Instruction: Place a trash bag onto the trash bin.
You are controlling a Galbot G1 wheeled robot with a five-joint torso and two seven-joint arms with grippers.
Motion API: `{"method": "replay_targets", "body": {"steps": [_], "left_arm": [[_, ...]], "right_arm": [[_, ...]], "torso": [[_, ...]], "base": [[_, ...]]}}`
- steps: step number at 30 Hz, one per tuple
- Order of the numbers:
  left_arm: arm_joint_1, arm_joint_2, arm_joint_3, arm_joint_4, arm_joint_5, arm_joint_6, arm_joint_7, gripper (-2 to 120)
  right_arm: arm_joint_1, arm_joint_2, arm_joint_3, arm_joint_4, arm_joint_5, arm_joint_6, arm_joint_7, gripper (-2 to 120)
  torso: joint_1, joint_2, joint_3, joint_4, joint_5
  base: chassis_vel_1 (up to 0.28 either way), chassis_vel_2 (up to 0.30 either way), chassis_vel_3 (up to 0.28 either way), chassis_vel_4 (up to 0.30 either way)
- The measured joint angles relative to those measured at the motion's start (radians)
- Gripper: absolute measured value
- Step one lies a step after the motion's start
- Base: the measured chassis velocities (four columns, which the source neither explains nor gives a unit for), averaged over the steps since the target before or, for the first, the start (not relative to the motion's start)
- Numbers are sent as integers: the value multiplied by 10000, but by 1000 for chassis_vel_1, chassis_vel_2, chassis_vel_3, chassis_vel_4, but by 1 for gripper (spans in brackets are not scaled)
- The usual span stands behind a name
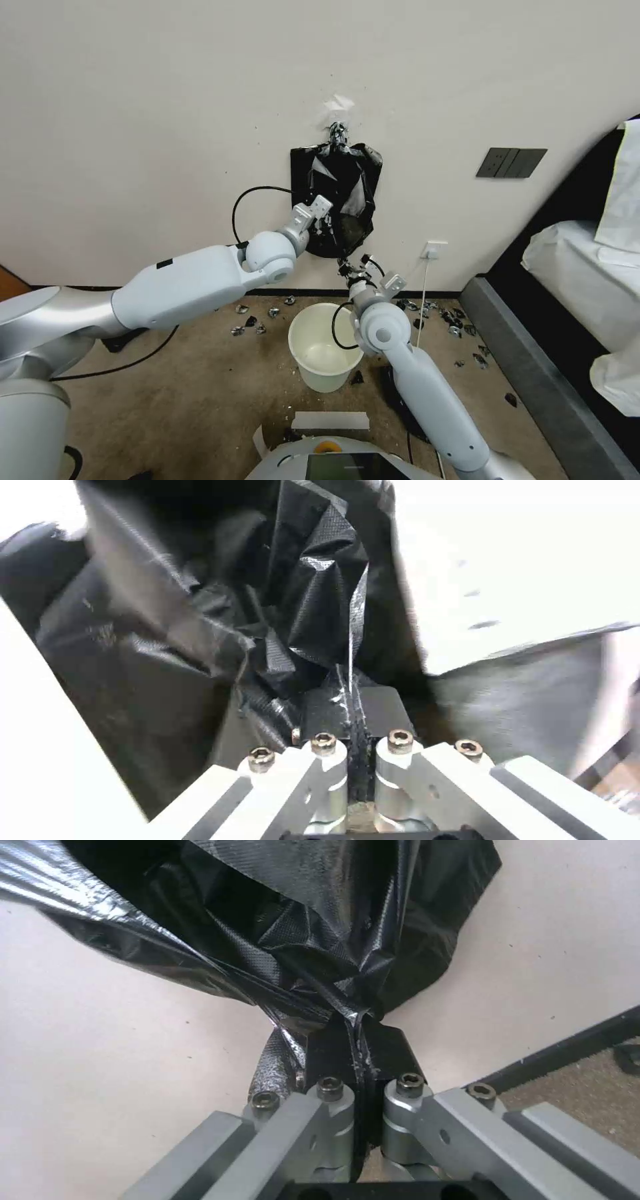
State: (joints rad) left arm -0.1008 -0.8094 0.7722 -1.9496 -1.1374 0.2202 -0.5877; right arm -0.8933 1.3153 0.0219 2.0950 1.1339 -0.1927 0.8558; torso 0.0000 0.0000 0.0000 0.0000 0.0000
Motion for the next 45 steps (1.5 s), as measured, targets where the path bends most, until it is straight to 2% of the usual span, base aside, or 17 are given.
{"method": "replay_targets", "body": {"steps": [6, 8, 10, 11, 14, 15, 18, 19, 21, 23, 25, 26, 30, 34, 45], "left_arm": [[859, 317, -554, -473, -252, -482, 42, 0], [1209, 416, -742, -567, -279, -685, 205, 0], [1538, 507, -912, -594, -284, -961, 545, 0], [1538, 507, -912, -594, -284, -961, 545, 0], [1901, 528, -1150, -500, -277, -1315, 942, 0], [1901, 528, -1150, -500, -277, -1315, 942, 0], [2062, 476, -1292, -218, -254, -1661, 1383, 0], [2062, 476, -1292, -218, -254, -1661, 1383, 0], [2136, 439, -1371, -96, -240, -1784, 1533, 0], [2180, 430, -1412, -67, -237, -1819, 1582, 0], [2342, 401, -1551, -28, -229, -1906, 1692, 0], [2342, 401, -1551, -28, -229, -1906, 1692, 0], [2570, 335, -1705, 24, -208, -2097, 1799, 0], [2671, 335, -1804, 31, -195, -2120, 1830, 0], [2737, 403, -1875, -122, -186, -2121, 1849, 0]], "right_arm": [[-52, -32, -26, 59, -198, -9, -58, 6], [-98, -51, -59, 63, -363, -17, -156, 11], [-138, -75, -120, 63, -629, -48, -226, 22], [-138, -75, -120, 63, -629, -48, -226, 22], [-224, -146, -233, 63, -1300, -112, -304, 36], [-224, -146, -233, 63, -1300, -112, -304, 36], [-342, -277, -261, 73, -1905, -165, -441, 49], [-342, -277, -261, 73, -1905, -165, -441, 49], [-426, -396, -268, 148, -2330, -198, -538, 61], [-474, -451, -269, 194, -2517, -212, -588, 64], [-589, -591, -244, 288, -2936, -219, -695, 76], [-589, -591, -244, 288, -2936, -219, -695, 76], [-776, -791, -118, 453, -3645, -221, -917, 94], [-692, -996, -39, 477, -3868, -254, -1121, 100], [33, -1787, -112, 280, -4042, -301, -1541, 100]], "torso": [[0, 0, -1, 1, -1], [0, 0, -1, 1, 0], [0, 0, -1, 0, -1], [0, 0, -1, 0, -1], [0, 0, 0, 2, -1], [0, 0, 0, 2, -1], [0, 0, 0, 0, 0], [0, 0, 0, 0, 0], [0, 0, 0, 0, 1], [0, 0, 0, 0, 1], [0, 0, 0, 0, 1], [0, 0, 0, 0, 1], [0, 0, 0, -1, 1], [0, 1, 0, -2, 1], [0, 0, 0, 1, 1]], "base": [[0, 0, 0, 0], [0, 0, 0, 0], [0, 0, 0, 0], [0, 0, 0, 0], [0, 0, 0, 0], [0, 0, 0, 0], [0, 0, 0, 0], [0, 0, 0, 0], [0, 0, 0, 0], [0, 0, 0, 0], [0, 0, 0, 0], [0, 0, 0, 0], [0, 0, 0, 0], [0, 0, 0, 0], [0, 0, 0, 0]]}}
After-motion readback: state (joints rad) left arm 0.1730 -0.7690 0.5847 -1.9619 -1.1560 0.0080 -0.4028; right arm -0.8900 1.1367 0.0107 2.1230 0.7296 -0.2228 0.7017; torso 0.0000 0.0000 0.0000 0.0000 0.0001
